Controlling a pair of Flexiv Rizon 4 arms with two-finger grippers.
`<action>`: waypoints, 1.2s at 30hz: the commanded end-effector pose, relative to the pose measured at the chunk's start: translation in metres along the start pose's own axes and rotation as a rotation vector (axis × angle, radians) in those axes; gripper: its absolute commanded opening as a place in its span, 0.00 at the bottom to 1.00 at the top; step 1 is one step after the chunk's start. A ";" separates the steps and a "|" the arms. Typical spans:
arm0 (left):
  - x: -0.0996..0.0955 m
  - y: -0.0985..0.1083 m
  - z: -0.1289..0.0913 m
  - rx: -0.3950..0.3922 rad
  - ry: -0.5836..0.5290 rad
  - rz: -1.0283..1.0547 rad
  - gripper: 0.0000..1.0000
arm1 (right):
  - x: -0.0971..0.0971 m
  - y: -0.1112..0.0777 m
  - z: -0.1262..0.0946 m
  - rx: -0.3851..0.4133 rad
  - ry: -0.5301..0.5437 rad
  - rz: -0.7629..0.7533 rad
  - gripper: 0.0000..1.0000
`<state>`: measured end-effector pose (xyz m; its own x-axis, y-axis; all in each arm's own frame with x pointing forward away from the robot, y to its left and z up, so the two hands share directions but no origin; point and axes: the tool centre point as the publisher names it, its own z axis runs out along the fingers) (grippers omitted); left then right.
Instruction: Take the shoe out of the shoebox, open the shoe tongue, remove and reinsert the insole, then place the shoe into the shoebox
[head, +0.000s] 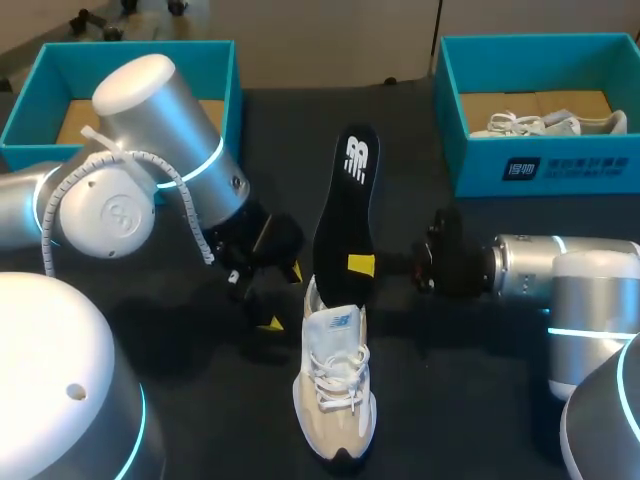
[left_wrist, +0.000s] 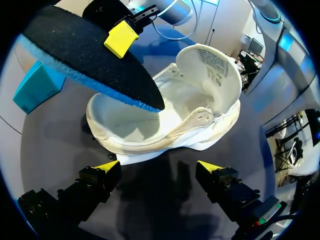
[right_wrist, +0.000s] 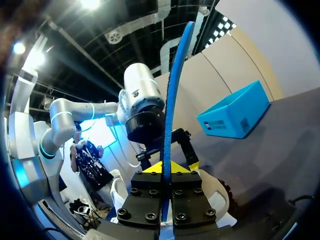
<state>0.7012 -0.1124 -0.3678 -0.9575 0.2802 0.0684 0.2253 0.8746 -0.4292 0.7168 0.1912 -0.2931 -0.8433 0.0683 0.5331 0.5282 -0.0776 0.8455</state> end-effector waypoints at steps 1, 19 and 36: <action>0.000 -0.001 0.000 -0.004 -0.001 0.000 1.00 | -0.001 -0.005 0.000 -0.007 0.001 0.003 0.00; 0.000 -0.001 0.000 -0.004 -0.001 0.000 1.00 | 0.001 -0.009 -0.002 -0.019 0.003 0.008 0.00; 0.000 -0.001 0.000 -0.004 -0.001 0.000 1.00 | -0.006 0.000 0.011 -0.020 0.015 0.009 0.00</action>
<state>0.7012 -0.1125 -0.3678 -0.9575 0.2802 0.0683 0.2254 0.8747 -0.4292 0.7215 0.1969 -0.2931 -0.8400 0.0514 0.5401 0.5342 -0.0964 0.8399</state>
